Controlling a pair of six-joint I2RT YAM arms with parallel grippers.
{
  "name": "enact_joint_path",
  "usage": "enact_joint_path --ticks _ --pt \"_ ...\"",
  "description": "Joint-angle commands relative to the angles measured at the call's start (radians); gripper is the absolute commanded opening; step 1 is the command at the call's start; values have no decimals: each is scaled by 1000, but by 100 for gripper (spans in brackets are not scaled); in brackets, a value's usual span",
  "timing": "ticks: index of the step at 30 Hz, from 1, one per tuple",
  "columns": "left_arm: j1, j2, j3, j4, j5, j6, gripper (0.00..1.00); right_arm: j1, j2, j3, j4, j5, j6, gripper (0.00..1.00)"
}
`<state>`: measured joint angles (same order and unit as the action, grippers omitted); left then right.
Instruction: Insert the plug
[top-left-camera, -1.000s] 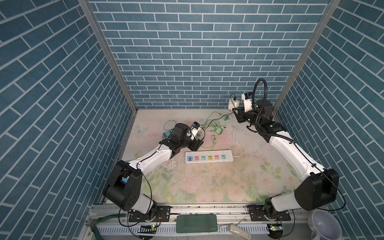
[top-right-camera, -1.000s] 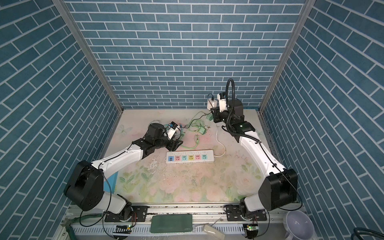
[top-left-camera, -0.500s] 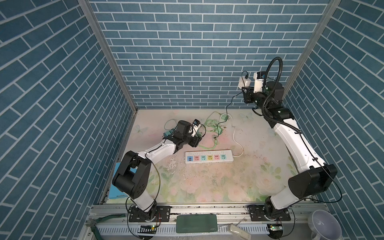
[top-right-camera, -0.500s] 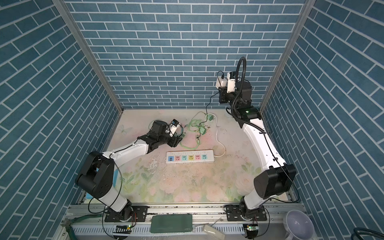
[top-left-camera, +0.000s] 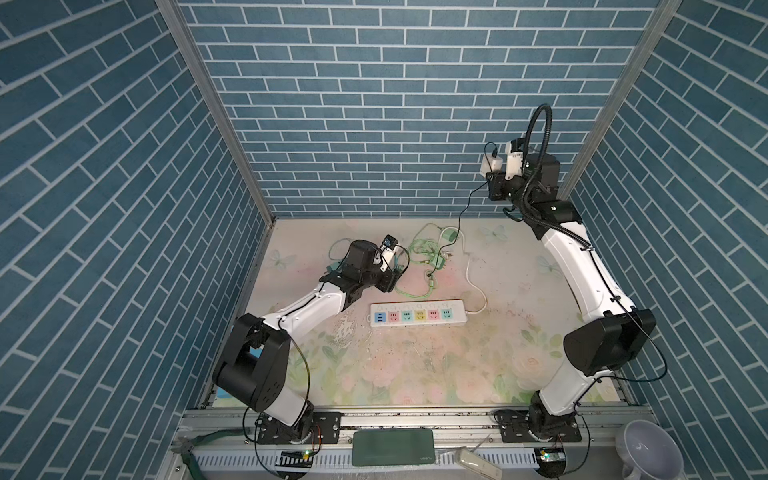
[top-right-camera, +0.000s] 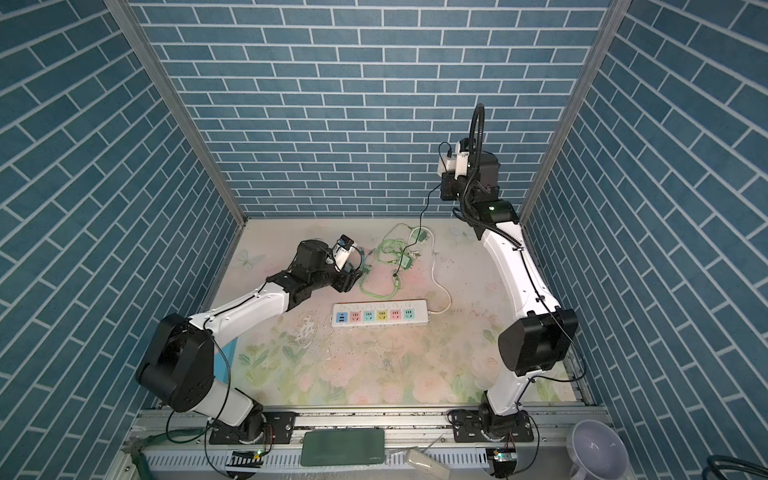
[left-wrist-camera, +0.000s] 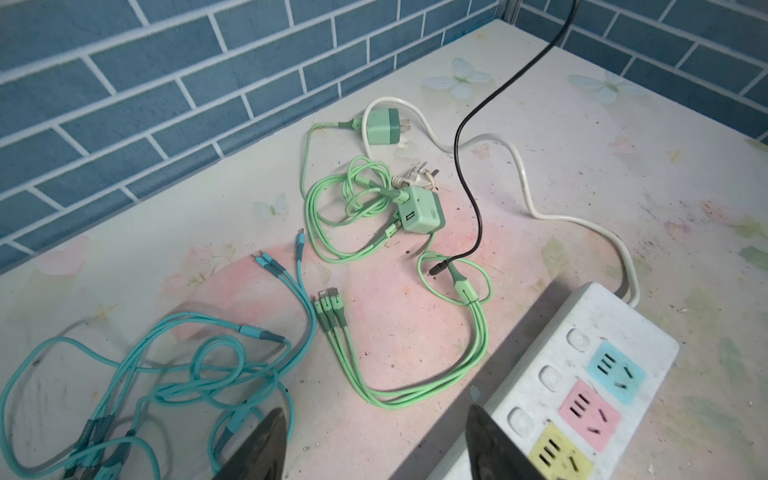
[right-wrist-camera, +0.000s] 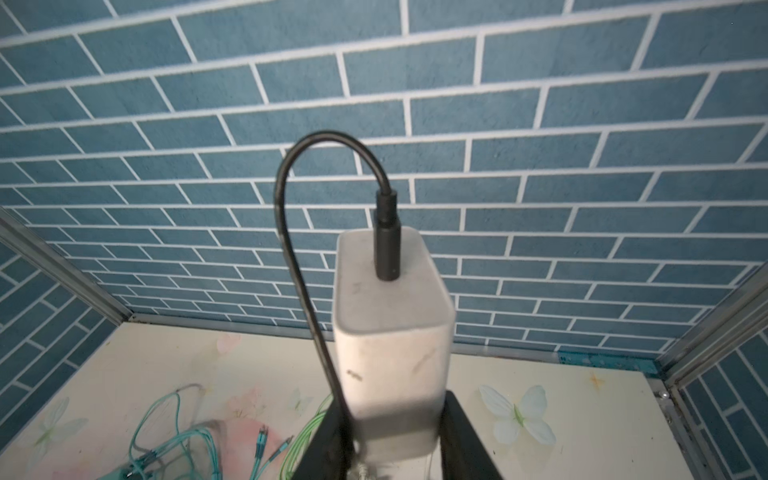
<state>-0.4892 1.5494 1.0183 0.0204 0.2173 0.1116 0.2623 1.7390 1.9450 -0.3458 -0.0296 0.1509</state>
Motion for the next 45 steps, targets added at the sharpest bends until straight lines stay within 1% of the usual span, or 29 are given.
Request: enact_joint_path --ticks 1,3,5,8,10,18,24,27,33,37,39,43,45 --pt "2 5 -6 -4 -14 -7 69 -8 17 180 -18 2 6 16" --pt "2 9 -5 -6 -26 -7 69 -9 59 276 -74 -4 0 16" --pt "3 10 -5 -4 -31 -7 69 -12 82 325 -94 -4 -4 16" --pt "4 12 0 -5 -35 -7 69 -14 94 333 -96 -17 9 16" --pt "4 19 4 -4 -35 -9 69 -15 92 297 -85 -37 22 16" --pt "4 31 10 -6 -40 -18 69 -14 -43 -164 106 -52 85 16" --pt "4 -12 -18 -8 -42 -28 69 -5 -168 -509 201 -52 133 16" --pt "4 -45 -49 2 -44 -39 69 21 -224 -645 231 -52 149 16" --pt "4 -78 -92 23 -48 -60 69 109 -294 -813 236 -23 161 16" --pt "3 -77 -104 39 -23 -70 68 153 -332 -912 312 -7 169 16" --pt "1 -76 -114 48 -21 -73 68 171 -358 -980 393 -38 159 16" --pt "0 -81 -128 56 -19 -76 68 201 -391 -1061 451 -53 169 16" --pt "-2 -84 -134 61 -14 -80 68 217 -424 -1122 507 -129 153 17"
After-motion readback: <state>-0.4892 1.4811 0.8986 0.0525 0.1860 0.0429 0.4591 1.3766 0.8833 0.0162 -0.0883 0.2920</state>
